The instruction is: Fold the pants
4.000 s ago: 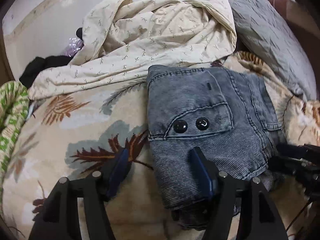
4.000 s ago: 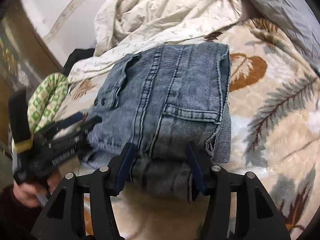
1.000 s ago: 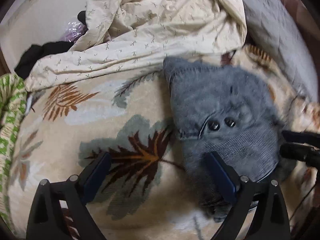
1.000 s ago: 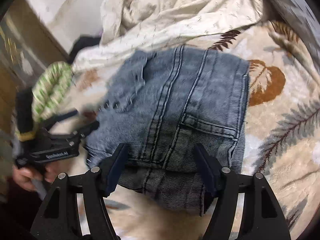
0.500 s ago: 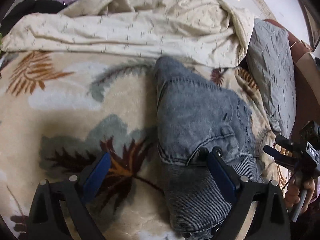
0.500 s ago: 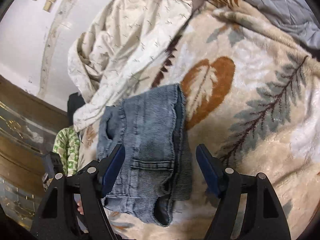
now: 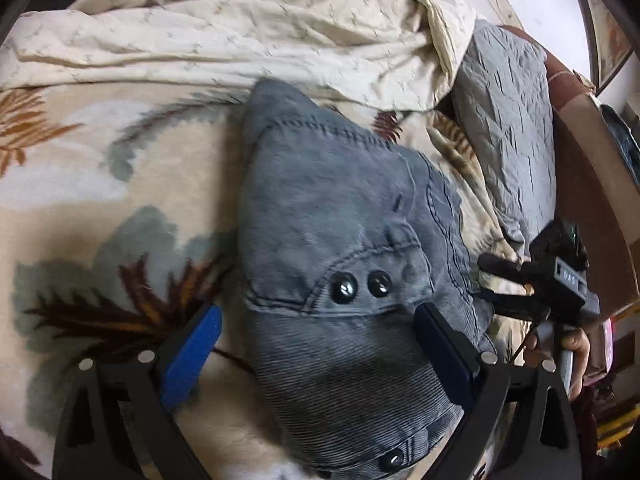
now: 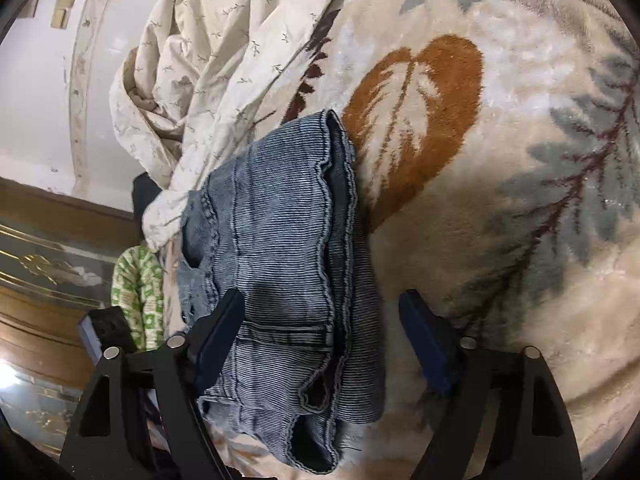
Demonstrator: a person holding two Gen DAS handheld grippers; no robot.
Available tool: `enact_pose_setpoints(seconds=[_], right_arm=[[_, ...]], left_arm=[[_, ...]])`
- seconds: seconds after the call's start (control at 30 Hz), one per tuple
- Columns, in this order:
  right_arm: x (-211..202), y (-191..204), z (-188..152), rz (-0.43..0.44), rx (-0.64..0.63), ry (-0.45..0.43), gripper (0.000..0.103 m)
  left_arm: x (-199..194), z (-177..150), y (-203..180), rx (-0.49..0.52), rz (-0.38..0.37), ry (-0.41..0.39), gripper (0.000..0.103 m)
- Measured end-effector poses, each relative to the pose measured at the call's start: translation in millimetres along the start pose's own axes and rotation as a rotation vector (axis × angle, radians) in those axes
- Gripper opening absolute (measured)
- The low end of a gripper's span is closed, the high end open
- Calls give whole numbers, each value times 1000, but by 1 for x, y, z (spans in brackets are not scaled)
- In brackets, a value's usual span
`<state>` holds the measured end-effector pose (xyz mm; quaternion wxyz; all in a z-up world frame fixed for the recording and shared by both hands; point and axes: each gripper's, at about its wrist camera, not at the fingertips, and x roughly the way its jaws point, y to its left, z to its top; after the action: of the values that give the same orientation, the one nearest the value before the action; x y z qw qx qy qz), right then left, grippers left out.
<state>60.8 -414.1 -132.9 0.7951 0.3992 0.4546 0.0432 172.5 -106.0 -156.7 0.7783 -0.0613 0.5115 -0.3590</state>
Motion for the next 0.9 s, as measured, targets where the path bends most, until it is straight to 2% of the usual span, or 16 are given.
enact_pose_setpoints(seconds=[0.1,0.23,0.33,0.37,0.4,0.5,0.57,0.7,0.83,0.9], right_arm=[[2,-3,-2,34,6,-10,84],[8,0,-3,94,10,-3,84],[12,5,-3,92,-7,-1,84],[11,4,-3,99,-3,-2,83],[11,4,-3,105,0,0,82],[12,3,-3,87,-15,11,71],[12,3,-4,69,-16,14,54],[13,5,-6,62,-40,13,43],[18,3,-6,49,-39,17,45],[19,-3,-4,81,-10,22,49]], left_arm=[[4,-3,-4,12,5,-10,98],[6,-4,-7,-6,-49,-10,98],[7,-7,-14,28,-35,-19,98],[6,-7,-14,29,-36,-21,96],[5,-6,-14,23,-44,-25,91],[1,-4,-10,0,-46,-40,76],[0,-4,-8,-7,-47,-46,69],[-1,-4,-10,9,-35,-62,56],[2,-4,-10,13,-19,-58,56],[4,-4,-7,-5,-20,-47,63]])
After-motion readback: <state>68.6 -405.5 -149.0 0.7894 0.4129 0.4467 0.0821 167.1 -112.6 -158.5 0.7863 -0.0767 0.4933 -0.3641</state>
